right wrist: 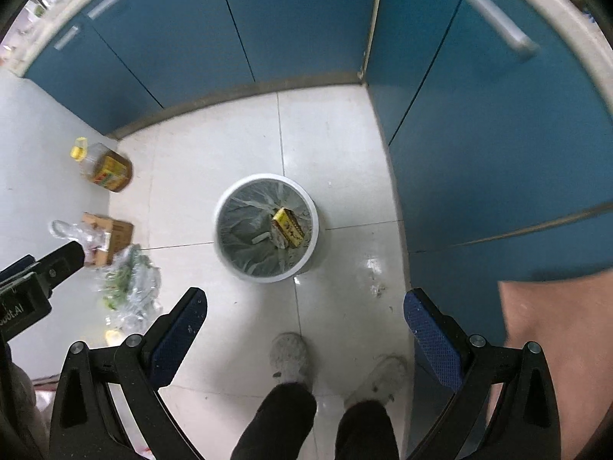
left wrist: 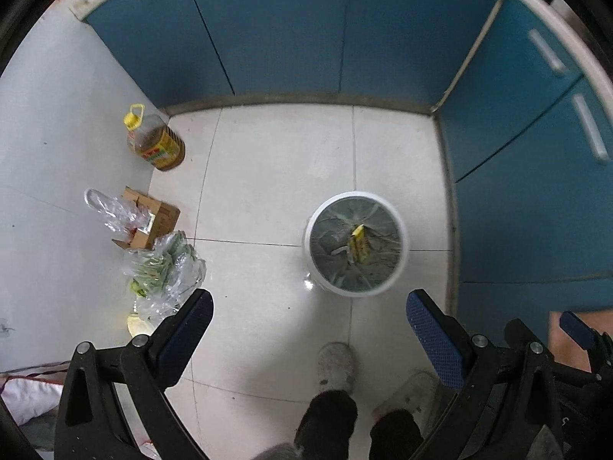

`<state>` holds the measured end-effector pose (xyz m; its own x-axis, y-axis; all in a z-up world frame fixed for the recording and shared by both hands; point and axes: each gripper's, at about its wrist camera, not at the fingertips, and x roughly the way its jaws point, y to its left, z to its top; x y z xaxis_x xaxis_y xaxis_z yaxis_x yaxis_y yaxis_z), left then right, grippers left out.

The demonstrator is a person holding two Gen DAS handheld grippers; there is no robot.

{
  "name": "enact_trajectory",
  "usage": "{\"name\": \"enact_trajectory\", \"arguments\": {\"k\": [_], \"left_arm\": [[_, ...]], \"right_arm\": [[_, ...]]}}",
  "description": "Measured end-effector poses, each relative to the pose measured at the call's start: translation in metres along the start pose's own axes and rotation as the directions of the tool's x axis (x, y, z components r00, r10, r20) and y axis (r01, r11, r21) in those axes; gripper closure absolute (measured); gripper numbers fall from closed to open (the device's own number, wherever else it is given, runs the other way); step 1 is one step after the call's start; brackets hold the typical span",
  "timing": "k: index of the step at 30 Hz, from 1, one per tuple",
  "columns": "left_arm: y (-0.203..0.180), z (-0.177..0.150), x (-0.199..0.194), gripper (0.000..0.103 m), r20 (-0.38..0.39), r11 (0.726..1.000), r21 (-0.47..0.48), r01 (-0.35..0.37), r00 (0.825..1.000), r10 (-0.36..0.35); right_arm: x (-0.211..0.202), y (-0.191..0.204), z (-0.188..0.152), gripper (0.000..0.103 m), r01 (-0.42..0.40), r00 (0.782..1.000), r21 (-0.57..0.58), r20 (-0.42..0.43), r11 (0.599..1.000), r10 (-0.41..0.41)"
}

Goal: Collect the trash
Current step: 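Raise both tools away from the bin back toward the counter, then grasp the red candy wrapper with the right tool while the left tool grasps the white-green medicine box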

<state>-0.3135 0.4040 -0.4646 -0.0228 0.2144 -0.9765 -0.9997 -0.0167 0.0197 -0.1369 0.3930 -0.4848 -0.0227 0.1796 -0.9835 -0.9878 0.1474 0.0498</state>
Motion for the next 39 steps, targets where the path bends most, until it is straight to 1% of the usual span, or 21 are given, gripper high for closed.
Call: {"name": "enact_trajectory", "arguments": {"k": [1, 2, 5, 6, 8, 11, 14, 16, 19, 21, 24, 26, 27, 28, 29, 30, 31, 33, 35, 36, 39], "left_arm": [[-0.002, -0.002, -0.014, 0.0, 0.007, 1.0, 0.003, 0.008, 1.0, -0.008], [-0.004, -0.007, -0.037, 0.0, 0.024, 1.0, 0.013, 0.017, 1.0, -0.017], [-0.009, -0.019, -0.09, 0.0, 0.067, 0.999, 0.044, 0.022, 0.997, -0.025], [-0.009, -0.021, -0.102, 0.0, 0.076, 0.998, 0.052, 0.023, 0.997, -0.027], [-0.011, -0.03, -0.136, 0.0, 0.101, 0.997, 0.068, 0.029, 0.994, -0.036], [-0.013, -0.041, -0.175, 0.0, 0.129, 0.996, 0.078, 0.029, 0.991, -0.039], [-0.017, -0.055, -0.208, 0.0, 0.155, 0.996, 0.077, 0.039, 0.987, -0.05], [-0.021, -0.065, -0.228, 0.0, 0.172, 0.997, 0.071, 0.039, 0.984, -0.051], [-0.029, -0.075, -0.25, 0.0, 0.196, 0.998, 0.067, 0.013, 0.98, -0.025], [-0.04, -0.081, -0.27, 0.0, 0.238, 0.997, 0.068, -0.022, 0.971, 0.006], [-0.062, -0.086, -0.29, 0.0, 0.301, 0.996, 0.086, -0.025, 0.954, -0.002], [-0.083, -0.087, -0.302, 0.0, 0.333, 0.994, 0.105, -0.016, 0.943, -0.02], [-0.099, -0.087, -0.308, 0.0, 0.349, 0.992, 0.127, -0.009, 0.937, -0.036], [-0.116, -0.087, -0.312, 0.0, 0.363, 0.988, 0.155, -0.003, 0.93, -0.054], [-0.131, -0.086, -0.315, 0.0, 0.372, 0.984, 0.176, -0.004, 0.926, -0.063], [-0.152, -0.086, -0.317, 0.0, 0.382, 0.978, 0.21, 0.002, 0.92, -0.084], [-0.172, -0.086, -0.318, 0.0, 0.385, 0.97, 0.244, 0.001, 0.918, -0.098], [-0.222, -0.087, -0.315, 0.0, 0.354, 0.947, 0.321, 0.015, 0.925, -0.135], [-0.275, -0.093, -0.305, 0.0, 0.311, 0.917, 0.397, 0.041, 0.934, -0.176], [-0.296, -0.094, -0.299, 0.0, 0.284, 0.904, 0.425, 0.051, 0.94, -0.186], [-0.371, -0.106, -0.275, 0.0, 0.168, 0.854, 0.511, 0.096, 0.963, -0.209]], "right_arm": [[-0.022, -0.001, -0.003, 0.0, -0.005, 1.0, 0.0, 0.011, 1.0, 0.005], [-0.043, -0.001, -0.007, 0.0, -0.013, 1.0, 0.0, 0.022, 1.0, 0.013], [-0.106, 0.0, -0.02, 0.0, -0.038, 0.998, 0.003, 0.056, 0.999, 0.038], [-0.12, 0.0, -0.024, 0.0, -0.044, 0.997, 0.004, 0.064, 0.999, 0.044], [-0.162, -0.002, -0.034, 0.0, -0.056, 0.995, 0.003, 0.089, 0.998, 0.055], [-0.213, -0.007, -0.049, 0.0, -0.068, 0.989, -0.002, 0.131, 0.998, 0.068], [-0.256, -0.015, -0.061, 0.0, -0.078, 0.983, -0.015, 0.168, 0.997, 0.079], [-0.276, -0.022, -0.07, 0.0, -0.092, 0.978, -0.014, 0.189, 0.996, 0.093], [-0.307, -0.04, -0.084, 0.0, -0.124, 0.965, 0.007, 0.233, 0.992, 0.119], [-0.329, -0.058, -0.093, 0.0, -0.164, 0.951, 0.049, 0.272, 0.985, 0.145], [-0.356, -0.1, -0.108, 0.0, -0.204, 0.925, 0.144, 0.351, 0.968, 0.143], [-0.377, -0.14, -0.121, 0.0, -0.215, 0.908, 0.231, 0.405, 0.949, 0.107], [-0.381, -0.155, -0.126, 0.0, -0.211, 0.905, 0.258, 0.417, 0.943, 0.089], [-0.388, -0.178, -0.133, 0.0, -0.199, 0.901, 0.3, 0.43, 0.933, 0.054], [-0.392, -0.203, -0.139, 0.0, -0.18, 0.901, 0.346, 0.434, 0.921, 0.014], [-0.394, -0.221, -0.143, 0.0, -0.17, 0.902, 0.377, 0.432, 0.911, -0.01], [-0.394, -0.247, -0.15, 0.0, -0.157, 0.905, 0.423, 0.423, 0.892, -0.041], [-0.393, -0.294, -0.167, 0.0, -0.132, 0.913, 0.508, 0.397, 0.851, -0.096], [-0.39, -0.344, -0.189, 0.0, -0.095, 0.92, 0.59, 0.36, 0.801, -0.156], [-0.389, -0.375, -0.203, 0.0, -0.075, 0.925, 0.635, 0.332, 0.769, -0.184], [-0.378, -0.444, -0.232, 0.0, -0.04, 0.935, 0.719, 0.272, 0.694, -0.228]]}}
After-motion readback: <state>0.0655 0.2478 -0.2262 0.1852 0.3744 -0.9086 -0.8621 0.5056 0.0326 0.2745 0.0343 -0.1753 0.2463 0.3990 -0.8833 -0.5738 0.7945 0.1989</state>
